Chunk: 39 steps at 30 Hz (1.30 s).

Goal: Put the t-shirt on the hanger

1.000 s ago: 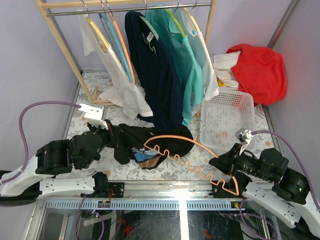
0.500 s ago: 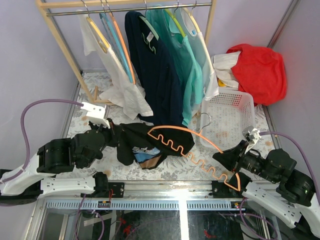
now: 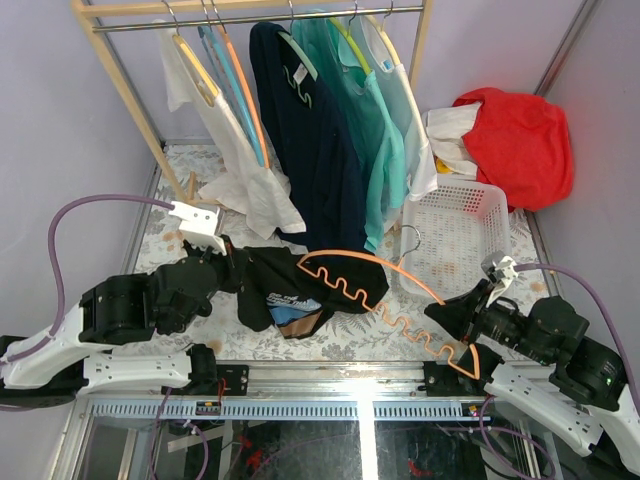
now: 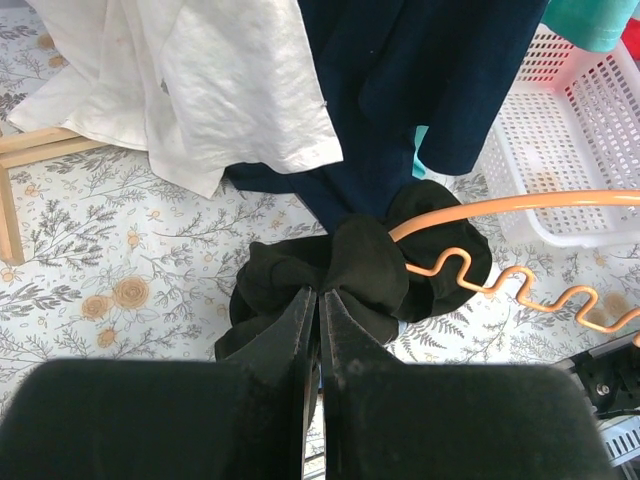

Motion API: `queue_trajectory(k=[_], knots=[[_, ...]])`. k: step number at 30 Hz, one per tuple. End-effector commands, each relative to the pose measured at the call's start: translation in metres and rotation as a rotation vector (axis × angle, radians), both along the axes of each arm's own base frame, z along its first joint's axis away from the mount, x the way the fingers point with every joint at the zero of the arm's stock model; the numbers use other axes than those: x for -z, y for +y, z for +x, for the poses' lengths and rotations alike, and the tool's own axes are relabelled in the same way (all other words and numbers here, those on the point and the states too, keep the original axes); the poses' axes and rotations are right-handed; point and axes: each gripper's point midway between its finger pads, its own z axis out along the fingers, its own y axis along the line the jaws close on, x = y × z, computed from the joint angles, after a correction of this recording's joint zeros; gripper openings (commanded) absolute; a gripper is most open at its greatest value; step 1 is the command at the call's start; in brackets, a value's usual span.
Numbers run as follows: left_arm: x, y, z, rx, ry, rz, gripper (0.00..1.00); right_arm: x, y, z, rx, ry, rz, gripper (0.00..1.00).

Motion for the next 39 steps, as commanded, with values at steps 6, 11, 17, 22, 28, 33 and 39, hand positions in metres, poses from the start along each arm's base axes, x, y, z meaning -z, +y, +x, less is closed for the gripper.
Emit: queue_trajectory(k=[6,11,17,22,28,33,39], knots=[[-0.016,-0.001,0.003,-0.014,-0.014,-0.04,0.0,-0.017,0.026,-0.005,-0.106,-0.024,0.107,0.0],[-0.019,-0.002,0.002,-0.008,-0.017,-0.044,0.0,-0.015,0.034,-0.011,-0.153,-0.006,0.142,0.0],[-0.036,-0.011,-0.002,0.062,-0.03,-0.072,0.0,-0.025,0.038,-0.01,-0.16,-0.06,0.215,0.0],[-0.066,-0.023,-0.009,0.153,-0.061,-0.132,0.0,-0.04,0.041,-0.004,-0.143,-0.135,0.321,0.0],[-0.099,-0.039,-0.012,0.231,-0.099,-0.156,0.0,-0.066,0.037,-0.01,-0.163,-0.228,0.46,0.0],[-0.126,-0.046,-0.013,0.267,-0.133,-0.165,0.0,-0.087,0.025,-0.02,-0.172,-0.317,0.535,0.0],[-0.142,-0.04,-0.009,0.245,-0.162,-0.162,0.0,-0.118,0.011,-0.033,-0.19,-0.426,0.574,0.0]])
